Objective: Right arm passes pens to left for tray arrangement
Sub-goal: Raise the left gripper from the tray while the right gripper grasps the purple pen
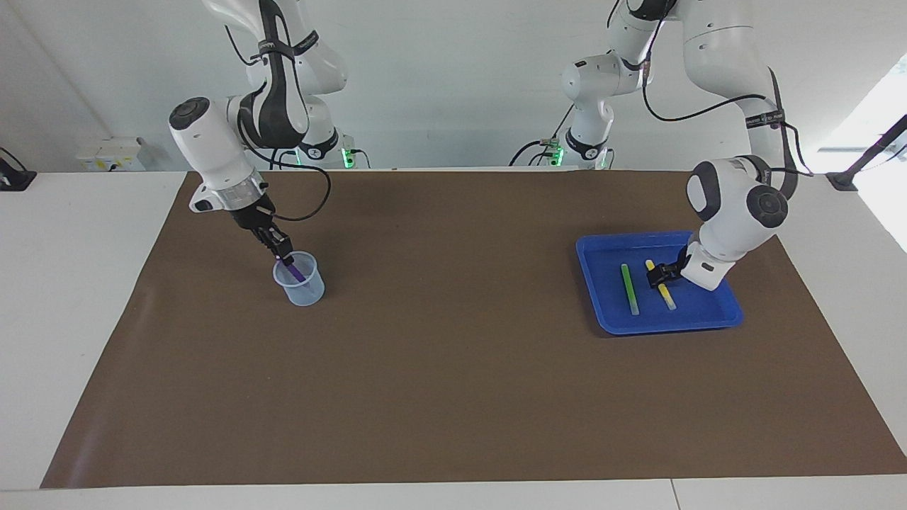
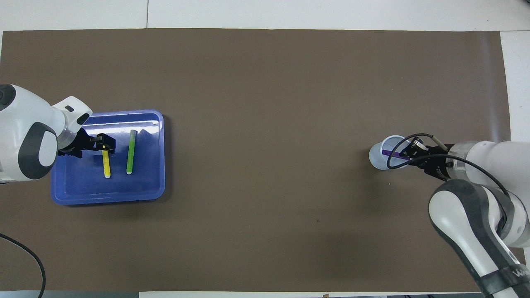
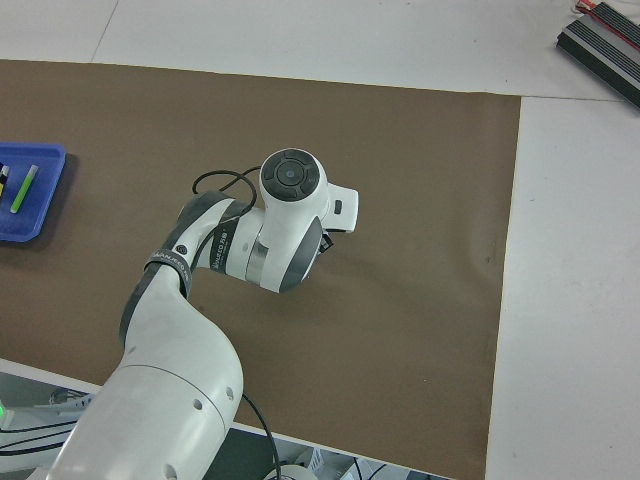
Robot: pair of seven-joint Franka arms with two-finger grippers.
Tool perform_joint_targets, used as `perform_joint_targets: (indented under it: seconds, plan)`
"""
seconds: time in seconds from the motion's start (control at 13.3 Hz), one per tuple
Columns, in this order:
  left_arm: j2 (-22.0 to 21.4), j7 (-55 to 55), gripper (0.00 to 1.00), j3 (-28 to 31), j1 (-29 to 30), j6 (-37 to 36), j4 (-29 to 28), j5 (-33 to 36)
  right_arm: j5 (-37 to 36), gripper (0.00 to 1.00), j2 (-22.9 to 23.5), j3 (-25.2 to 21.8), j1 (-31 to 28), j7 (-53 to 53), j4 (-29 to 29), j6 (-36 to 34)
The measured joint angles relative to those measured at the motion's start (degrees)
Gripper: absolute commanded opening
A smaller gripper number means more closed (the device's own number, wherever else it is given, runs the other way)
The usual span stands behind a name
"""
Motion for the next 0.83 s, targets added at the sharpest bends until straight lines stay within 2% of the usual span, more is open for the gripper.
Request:
perform_joint_targets:
  seconds: [0.38, 0.6, 0.83]
  plan:
    - [-1.2, -6.0, 1.0, -0.8, -0.2, -16.5, 12.3, -4.3, 0.2, 0.0, -0.4, 0.1, 0.1, 0.0, 0.6, 0.7]
    - [-5.0, -12.8, 1.0, -1.3, -0.5, -19.9, 14.3, -9.5, 0.2, 0.0, -0.4, 0.3, 0.2, 0.0, 3.8, -1.3]
    - [-9.1, -21.2, 0.95, -1.5, -2.6, -20.8, 14.3, -12.3, 0.2, 0.0, -0.8, 0.3, 0.4, 0.0, 11.2, -10.3]
